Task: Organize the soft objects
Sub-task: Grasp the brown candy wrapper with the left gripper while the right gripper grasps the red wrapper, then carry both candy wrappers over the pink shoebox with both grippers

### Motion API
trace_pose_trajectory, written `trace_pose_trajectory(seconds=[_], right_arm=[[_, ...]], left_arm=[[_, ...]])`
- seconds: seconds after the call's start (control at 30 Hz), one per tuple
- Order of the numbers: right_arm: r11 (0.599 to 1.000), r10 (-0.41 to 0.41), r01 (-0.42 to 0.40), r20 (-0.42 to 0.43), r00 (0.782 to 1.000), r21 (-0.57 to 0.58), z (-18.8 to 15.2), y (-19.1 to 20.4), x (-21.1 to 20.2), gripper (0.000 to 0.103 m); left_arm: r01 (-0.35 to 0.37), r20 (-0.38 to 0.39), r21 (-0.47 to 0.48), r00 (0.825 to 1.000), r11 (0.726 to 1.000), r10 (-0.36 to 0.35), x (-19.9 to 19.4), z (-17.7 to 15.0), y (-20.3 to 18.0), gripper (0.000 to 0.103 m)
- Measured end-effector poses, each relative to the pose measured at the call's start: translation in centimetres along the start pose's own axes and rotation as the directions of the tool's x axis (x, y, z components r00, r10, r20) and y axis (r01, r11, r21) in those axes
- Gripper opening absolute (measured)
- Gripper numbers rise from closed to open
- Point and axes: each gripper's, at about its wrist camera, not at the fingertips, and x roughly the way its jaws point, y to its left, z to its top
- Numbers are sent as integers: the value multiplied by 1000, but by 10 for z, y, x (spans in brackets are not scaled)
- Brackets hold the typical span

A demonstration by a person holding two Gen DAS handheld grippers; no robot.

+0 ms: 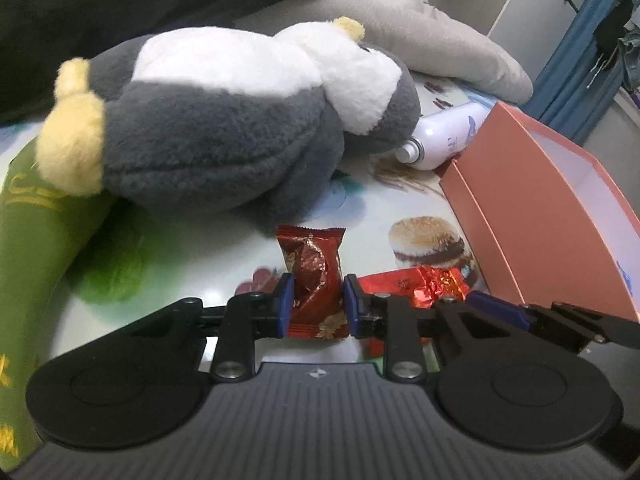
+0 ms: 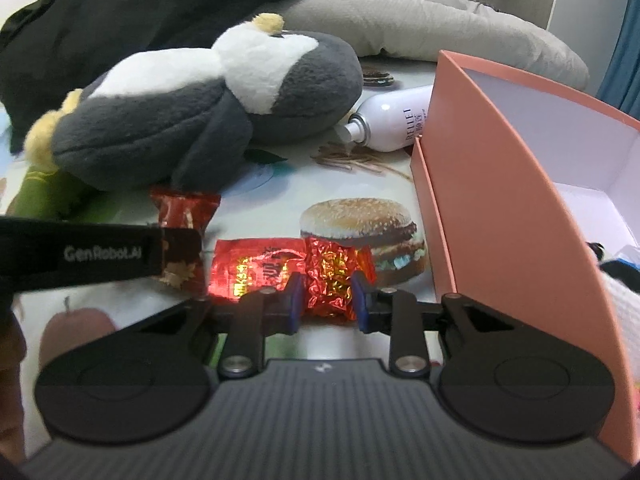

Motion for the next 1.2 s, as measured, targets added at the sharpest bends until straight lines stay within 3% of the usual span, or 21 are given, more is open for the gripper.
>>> trace_pose_trajectory(seconds=[0.3,0.33,0.37,0.43,0.67,0.9,0.97,1.03,1.13,1.2], right_arm=[[999,36,-35,-37,999,29,-26,-4,-39,29],[999,40,-39,-39,998,28,-28,-4,-43,22],[999,43,-42,-44,998,23,-31,-4,-47,1],[999,48,-47,-54,997,24,-36,-4,-54,6],[995,83,-80,-44,996,54,-53,-7,-75,7],[995,90,-90,-4,996,44,-53,1,-74,12],[995,91,-91,6,996,43,-51,4,-70,33],[996,77,-78,22,997,50,-49,4,-66,43],[997,54,-55,23,998,55,-45,4,-56,44],[998,32,-33,17,999,54,-44,5,-48,52]], left_arm=[[-22,-17,-22,1000,1000,21,-39,-33,-8,31],[-24,-16,-23,1000,999,24,-44,-37,-9,31],[-26,-17,-30,1000,999,25,-50,-42,-9,31],[-19,-17,-45,1000,999,18,-60,-49,-9,31],[-20,-21,-63,1000,998,18,-89,-79,-8,31],[-39,-29,-91,999,995,37,-91,-94,8,31],[-44,-31,-96,999,994,41,-90,-96,14,31],[-50,-33,-92,998,995,47,-87,-97,18,31],[-52,-33,-95,998,994,49,-83,-97,24,31],[-37,-25,-110,999,993,35,-81,-97,28,31]])
